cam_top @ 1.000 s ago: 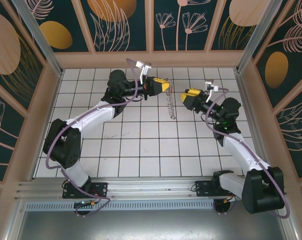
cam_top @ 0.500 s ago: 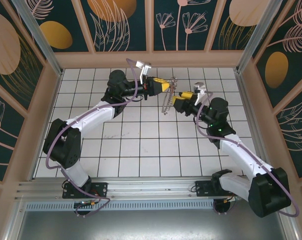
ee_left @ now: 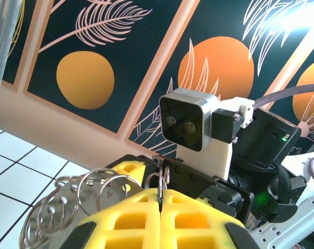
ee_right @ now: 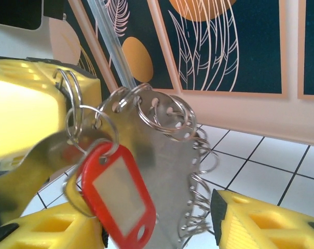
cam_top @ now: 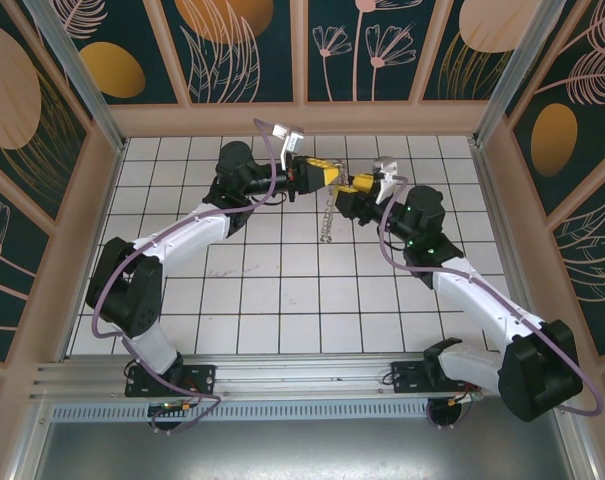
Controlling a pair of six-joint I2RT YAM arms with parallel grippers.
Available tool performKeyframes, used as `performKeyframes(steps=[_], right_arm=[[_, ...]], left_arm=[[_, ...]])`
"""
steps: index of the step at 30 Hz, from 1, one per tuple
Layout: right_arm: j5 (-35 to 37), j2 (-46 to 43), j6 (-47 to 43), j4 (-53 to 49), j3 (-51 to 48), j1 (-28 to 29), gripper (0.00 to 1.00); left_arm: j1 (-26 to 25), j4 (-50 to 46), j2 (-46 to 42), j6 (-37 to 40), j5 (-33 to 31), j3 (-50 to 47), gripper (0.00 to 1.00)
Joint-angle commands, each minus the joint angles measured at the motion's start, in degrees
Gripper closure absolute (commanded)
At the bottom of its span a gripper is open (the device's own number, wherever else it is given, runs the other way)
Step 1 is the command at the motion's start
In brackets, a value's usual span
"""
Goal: Put the keys on the keyring
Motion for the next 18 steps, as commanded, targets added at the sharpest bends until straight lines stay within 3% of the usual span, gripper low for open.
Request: performKeyframes(steps=[1,12,18], right_arm=[[0.6,0.6,-1.7,0.1,2.8,0.5,0.49],[-0.9,0.4,-4.0,-4.6,3.6,0.8,0.99],[-1.3,-0.3,-4.9,-7.5,3.7,1.9,1.0]], left_arm=[[0.2,2.3,-2.2,-0.1,0.1,-0.5,1.0],[0.2,2.7,-2.1,-1.1,-1.6,-0.7,1.0],[0.2,4.3,-3.5,-2.5,-4.8,-1.9,1.0]])
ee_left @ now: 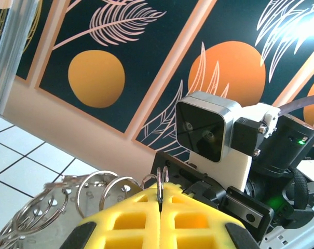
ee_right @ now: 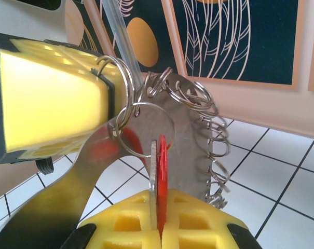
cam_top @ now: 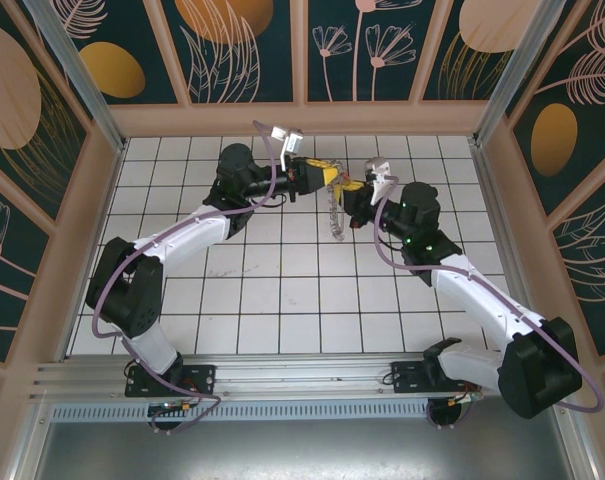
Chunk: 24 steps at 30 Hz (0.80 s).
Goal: Put the keys on the keyring
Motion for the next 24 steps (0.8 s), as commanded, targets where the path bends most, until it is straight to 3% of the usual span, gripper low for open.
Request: performKeyframes(steps=[1,18,19,21,22,24], right_arm=[[-0.2,-1.0,-1.2,-2.4,1.7,1.0,1.0],[-6.0,4.4,-5.7,-11.5,7.3,5.8,1.0],[-6.1,4.1,-5.7,-12.3,7.5,5.8,0.94],[-7.3,2.3,-4.6,-12.2,6.8,5.0,0.69],[-8.7,0.8,-3.6,-11.8,6.0,3.1,0.61],[-12.2,-2.3,-1.1,-10.9,4.7,-0.3,0.57]], left_arm=[[0.2,4.7,-3.5,-1.6,-2.0,-0.6,1.0],[0.2,7.5,-3.0,-3.5,-2.1,-1.1,1.0],[0.2,7.5,-3.0,-3.5,-2.1,-1.2,1.0],[0.2,7.4,-3.0,-3.2,-2.0,-1.4,1.0],[0.2,7.1,-2.9,-2.9,-2.0,-1.4,1.0],[0.2,6.8,-2.9,-2.5,-1.9,-1.4,1.0]])
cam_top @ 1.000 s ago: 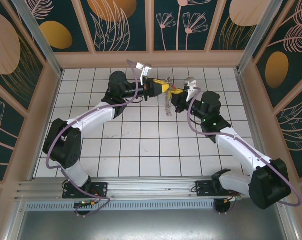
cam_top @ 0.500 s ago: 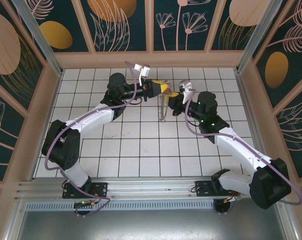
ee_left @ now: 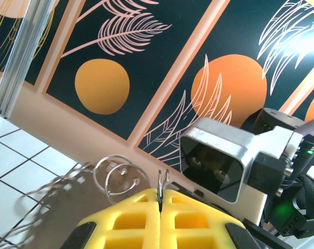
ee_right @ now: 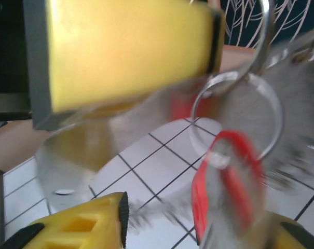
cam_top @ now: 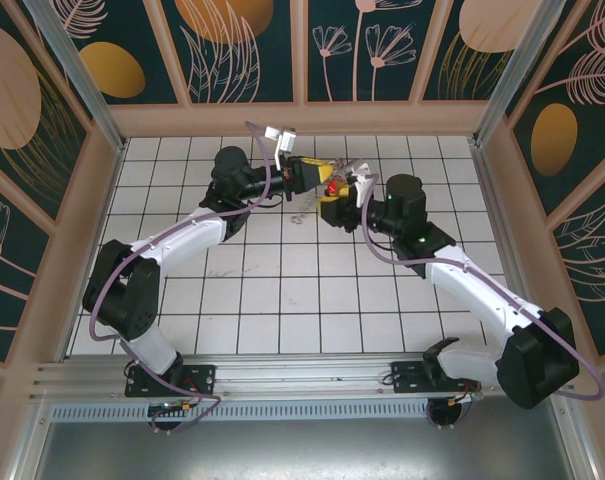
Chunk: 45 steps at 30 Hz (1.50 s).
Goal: Put the keys on the keyring
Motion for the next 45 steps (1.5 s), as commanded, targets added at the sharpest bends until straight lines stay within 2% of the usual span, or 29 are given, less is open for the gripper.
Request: performKeyframes(steps=[1,4,8,14,23,25,31,45], right_arm=[[-8.4,-6.6,3.5,0.3,-1.9,-5.2,0.56],[-12.3,-11.7,8.0,3.6,-4.2,-10.9,0.55],[-12.6,-14.5,13.8,8.4,-4.4,-15.1,0.54],[-10.2,-9.0,28.0,18.7,-2.0,-17.6,0.53],[-16.3,-1.6,43.4,36.0,-2.5,-17.7,0.57],[-17.1,-0.8,45.0,38.4,-3.4,-17.7,0.57],[-19.3,0.3,47.1,41.9,-4.6,-17.0,0.67],[-21.2,6.0,44.7,43.0,-3.1,-13.2,0.67]], left_arm=[[-0.3,3.7,-1.7,0.5,-0.4,0.4,1.0],[-0.2,3.3,-1.4,1.0,0.1,0.5,1.0],[-0.3,3.0,-0.7,1.2,0.7,1.0,1.0],[-0.3,3.5,0.5,-0.4,1.5,1.9,1.0],[-0.3,2.7,1.0,-1.5,1.5,2.3,1.0],[-0.3,2.8,1.1,-1.9,1.5,2.5,1.0],[-0.3,2.2,1.3,-2.6,1.8,3.4,1.0],[-0.3,0.4,2.8,-2.4,3.0,4.5,1.0]])
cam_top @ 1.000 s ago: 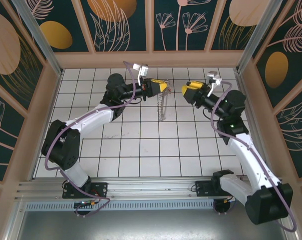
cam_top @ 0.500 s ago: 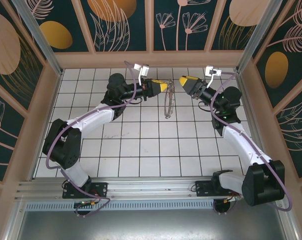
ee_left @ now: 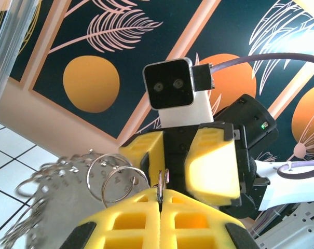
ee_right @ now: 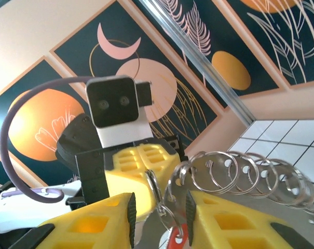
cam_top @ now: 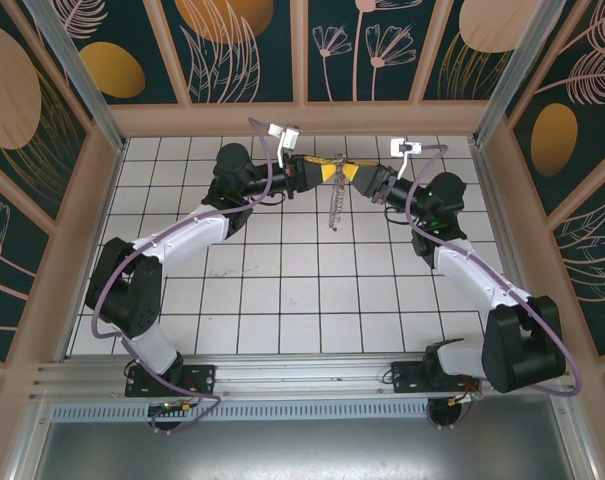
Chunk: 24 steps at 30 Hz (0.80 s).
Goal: Put the keys on the keyring
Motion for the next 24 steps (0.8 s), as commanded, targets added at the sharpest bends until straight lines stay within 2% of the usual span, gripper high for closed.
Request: performKeyframes(steps=[1,12,22,24], right_arm=[[-1.6,0.5,-0.7,4.1,0.7,0.6,0.67],[-1.9,1.4,-0.6,4.9,0.4,1.1,0.69],[-1.9,1.3,-0.5,5.6,-0.8,1.3,0.87],[-2.0,1.4,-0.4,5.7,-0.8,1.3,0.87]], left_arm=[[-0.1,0.6,1.4,-0.2,1.1,2.2,1.0],[-0.1,-0.1,1.7,0.2,1.4,2.6,1.0],[-0.1,-0.5,1.6,0.2,1.2,2.8,1.0],[-0.1,-0.6,1.7,0.2,1.3,2.9,1.0]])
